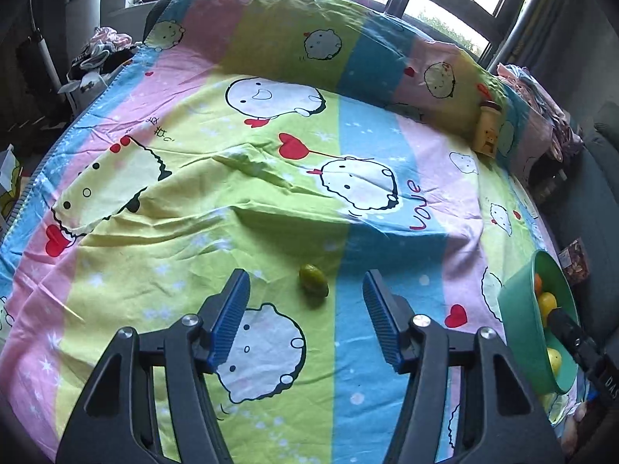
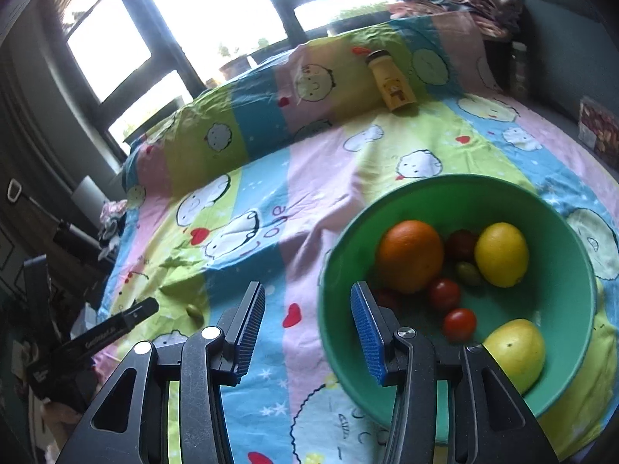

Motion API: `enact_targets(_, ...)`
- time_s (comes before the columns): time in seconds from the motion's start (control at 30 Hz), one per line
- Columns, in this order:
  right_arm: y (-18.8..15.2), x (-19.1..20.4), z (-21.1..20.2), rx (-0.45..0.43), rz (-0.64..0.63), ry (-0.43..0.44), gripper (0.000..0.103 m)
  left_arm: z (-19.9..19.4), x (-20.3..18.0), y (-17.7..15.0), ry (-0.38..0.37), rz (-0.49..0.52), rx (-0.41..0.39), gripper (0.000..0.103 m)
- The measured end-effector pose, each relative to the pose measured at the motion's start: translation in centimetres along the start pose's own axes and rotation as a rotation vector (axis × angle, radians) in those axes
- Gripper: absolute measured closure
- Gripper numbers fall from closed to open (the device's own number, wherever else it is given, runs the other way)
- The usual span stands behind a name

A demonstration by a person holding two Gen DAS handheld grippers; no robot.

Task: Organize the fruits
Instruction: 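Close the left gripper on a green kumquat while the right gripper grasps another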

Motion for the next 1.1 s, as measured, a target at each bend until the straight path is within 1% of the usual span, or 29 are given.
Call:
enact_targets(0.03,-0.3,0.9,0.7,0.016,-0.022,0.015,0.056,0.3,0.0,0.0,-0.007,-0.002,0.009,0.047)
enact_targets(0.07,-0.6,1.8,1.4,0.038,-0.042,0.032,0.061,0.6,0.0,0.0,-0.017,-0.002,0.014,0.048)
enact_targets(0.13,-1.2,3.6,2.9,0.080,-0.077,0.068,0.066,1.4,-0.3,0.1,-0.038,-0.005,0.032,0.051)
enact_targets(0.17,-1.5,4.4,3.7,0.102,-0.103,0.080,0.068,1.8,-0.3,0.1,-0.043,-0.008,0.046,0.054)
enact_targets(0.27,-2.4,6.4,5.9,0.160,-0.184,0.086,0.070,3.3,-0.2,0.0,-0.047,-0.023,0.089,0.061)
enact_targets(0.4,-3.1,7.2,8.5,0.224,-0.206,0.077,0.071,4.9,0.2,0.1,-0.021,-0.039,0.128,0.063)
enact_targets(0.53,-3.6,7.1,10.0,0.254,-0.214,0.037,0.071,5.6,0.5,0.3,-0.015,-0.057,0.143,0.063)
enact_targets(0.73,-4.1,7.7,11.0,0.268,-0.248,0.022,0.071,6.4,0.5,0.2,-0.018,-0.067,0.162,0.065)
enact_targets(0.83,-4.3,7.9,11.3,0.286,-0.242,0.043,0.071,6.7,0.4,0.1,-0.018,-0.064,0.164,0.066)
enact_targets(0.93,-4.5,7.7,11.5,0.297,-0.235,0.029,0.071,7.2,0.4,0.0,-0.015,-0.068,0.173,0.066)
enact_targets(1.03,-4.6,7.5,11.7,0.308,-0.224,0.026,0.071,7.2,0.2,-0.1,-0.003,-0.052,0.168,0.069)
enact_targets(1.1,-4.6,7.6,11.7,0.308,-0.227,0.023,0.071,7.3,0.1,-0.1,0.009,-0.036,0.164,0.075)
Point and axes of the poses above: each gripper's, at about its wrist camera, not at the fingertips, and z roughly the way its jaws point, x to its left, y to its top, the point moved 5 cm from there along z, roughly the way its jaws point, and after that the axes turned 4 degrees about -y, right-handed, at the moved point
